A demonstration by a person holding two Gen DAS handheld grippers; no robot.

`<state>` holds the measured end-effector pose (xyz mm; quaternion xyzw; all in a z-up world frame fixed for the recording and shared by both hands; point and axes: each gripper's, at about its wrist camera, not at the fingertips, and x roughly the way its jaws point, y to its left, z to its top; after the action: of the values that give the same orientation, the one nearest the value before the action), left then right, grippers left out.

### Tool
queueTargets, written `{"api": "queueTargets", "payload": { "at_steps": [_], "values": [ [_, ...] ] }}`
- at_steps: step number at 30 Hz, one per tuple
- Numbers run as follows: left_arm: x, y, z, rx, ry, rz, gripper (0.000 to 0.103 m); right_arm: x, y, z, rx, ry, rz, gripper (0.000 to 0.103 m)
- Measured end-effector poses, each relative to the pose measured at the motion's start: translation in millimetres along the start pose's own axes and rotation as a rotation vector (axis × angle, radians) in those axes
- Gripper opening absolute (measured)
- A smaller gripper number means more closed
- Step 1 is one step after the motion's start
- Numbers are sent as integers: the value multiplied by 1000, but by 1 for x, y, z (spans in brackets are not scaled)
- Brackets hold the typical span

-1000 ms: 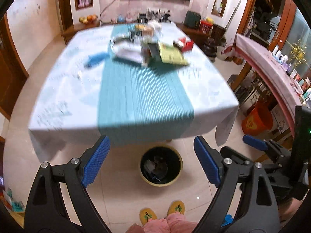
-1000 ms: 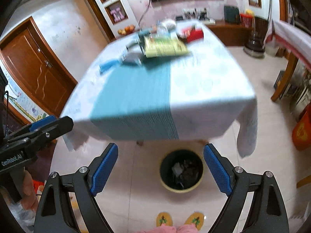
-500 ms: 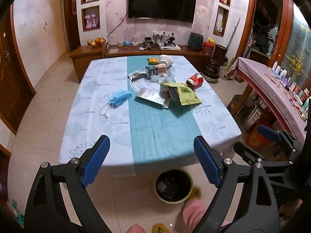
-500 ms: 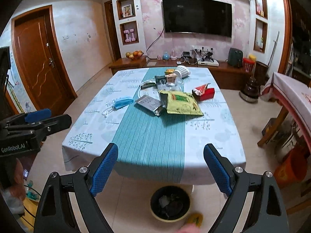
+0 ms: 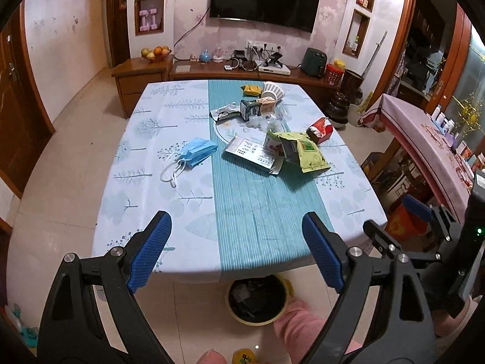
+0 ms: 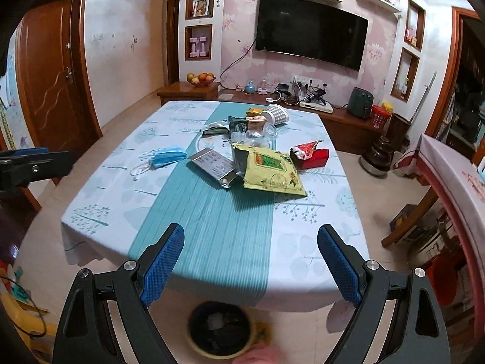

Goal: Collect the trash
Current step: 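Raise both open tools back up over the table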

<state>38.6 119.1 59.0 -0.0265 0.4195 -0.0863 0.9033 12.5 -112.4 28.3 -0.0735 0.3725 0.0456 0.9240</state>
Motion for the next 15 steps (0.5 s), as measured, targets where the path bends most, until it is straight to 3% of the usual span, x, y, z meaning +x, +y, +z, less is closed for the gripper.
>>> {"api": "queueTargets", "payload": {
  "at_steps": [8, 15],
  "values": [
    [41, -5, 23, -18, 65, -2, 86, 49, -4, 25, -56, -1, -42, 91],
    [99, -15, 42, -40, 129, 12, 86, 121, 0, 38, -169, -2, -73, 91]
  ]
}}
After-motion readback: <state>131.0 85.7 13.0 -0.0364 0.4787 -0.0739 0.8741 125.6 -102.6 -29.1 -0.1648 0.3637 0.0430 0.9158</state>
